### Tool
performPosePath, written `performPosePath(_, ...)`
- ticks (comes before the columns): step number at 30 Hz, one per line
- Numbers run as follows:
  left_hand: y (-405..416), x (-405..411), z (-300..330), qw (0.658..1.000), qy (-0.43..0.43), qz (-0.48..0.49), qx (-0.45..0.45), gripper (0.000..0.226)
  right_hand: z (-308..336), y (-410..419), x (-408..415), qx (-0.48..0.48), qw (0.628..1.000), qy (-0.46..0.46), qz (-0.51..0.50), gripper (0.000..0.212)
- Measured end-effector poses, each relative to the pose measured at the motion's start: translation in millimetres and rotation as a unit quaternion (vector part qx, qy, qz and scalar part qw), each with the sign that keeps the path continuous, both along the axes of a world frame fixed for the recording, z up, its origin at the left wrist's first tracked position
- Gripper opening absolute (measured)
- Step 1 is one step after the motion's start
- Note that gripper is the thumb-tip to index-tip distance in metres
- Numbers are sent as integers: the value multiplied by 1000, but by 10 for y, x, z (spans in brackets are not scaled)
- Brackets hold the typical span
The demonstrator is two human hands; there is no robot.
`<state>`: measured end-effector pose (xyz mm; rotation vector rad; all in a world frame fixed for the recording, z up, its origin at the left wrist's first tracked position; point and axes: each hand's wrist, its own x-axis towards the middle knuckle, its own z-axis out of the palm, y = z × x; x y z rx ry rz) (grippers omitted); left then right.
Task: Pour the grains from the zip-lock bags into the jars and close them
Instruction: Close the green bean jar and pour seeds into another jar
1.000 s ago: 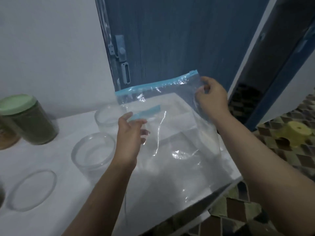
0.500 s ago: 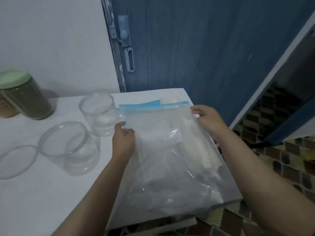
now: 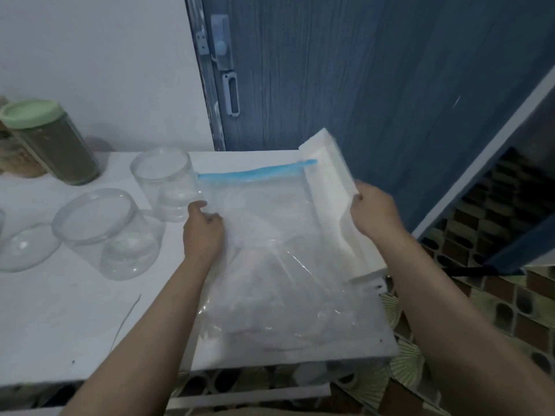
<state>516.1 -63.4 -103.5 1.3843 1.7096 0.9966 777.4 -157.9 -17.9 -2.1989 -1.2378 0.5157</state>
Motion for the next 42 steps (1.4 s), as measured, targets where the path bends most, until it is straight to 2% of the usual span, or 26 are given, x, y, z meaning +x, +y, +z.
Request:
performPosePath(5, 15, 18, -1, 1000, -8, 21, -12, 32, 551, -56, -82, 116, 979, -166, 18, 62)
performPosePath(7, 20, 28, 26, 1000, 3, 20, -16, 30, 790, -68, -194, 169, 971, -165, 42, 62)
performPosePath(9, 39, 47, 49, 999, 16, 21, -21, 30, 969, -26, -314, 180, 978, -87, 68, 59)
performPosePath(11, 48, 69, 81, 999, 25, 29, -27, 29, 988, 40, -458, 115, 989, -23, 90, 53)
performPosePath(14, 35, 113, 163, 998, 38, 28, -41, 38, 689, 80, -755, -34, 990, -17, 137, 49)
performPosePath(17, -21, 117, 286, 996, 77, -5, -45, 59, 198, 77, -970, -130, 979, -14, 159, 69)
performPosePath(19, -159, 91, 387, 981, 179, -65, -24, 64, -82, 83, -1017, -161, 975, -39, 149, 78)
performPosePath(22, -417, 92, 435, 930, 328, -165, -13, 62, -367, 109, -1042, -175, 972, -93, 128, 85)
performPosePath(24, -515, 118, 309, 896, 381, -220, -66, 64, -467, 127, -1047, -162, 969, -133, 130, 86)
performPosePath(27, -582, 101, 10, 862, 441, -226, -108, 64, -513, 152, -1014, -130, 955, -226, 141, 81)
performPosePath(30, -616, 53, -162, 862, 463, -194, -72, 64, -522, 157, -938, -119, 943, -283, 129, 81)
performPosePath(32, -628, 44, -193, 864, 464, -185, -59, 64, -534, 134, -854, -126, 942, -289, 114, 80)
performPosePath(39, -611, 13, -124, 864, 456, -202, -69, 65, -549, 103, -600, -148, 956, -237, 84, 80)
performPosePath(42, -600, -9, -71, 880, 422, -206, -72, 64, -530, 111, -583, -139, 965, -207, 85, 84)
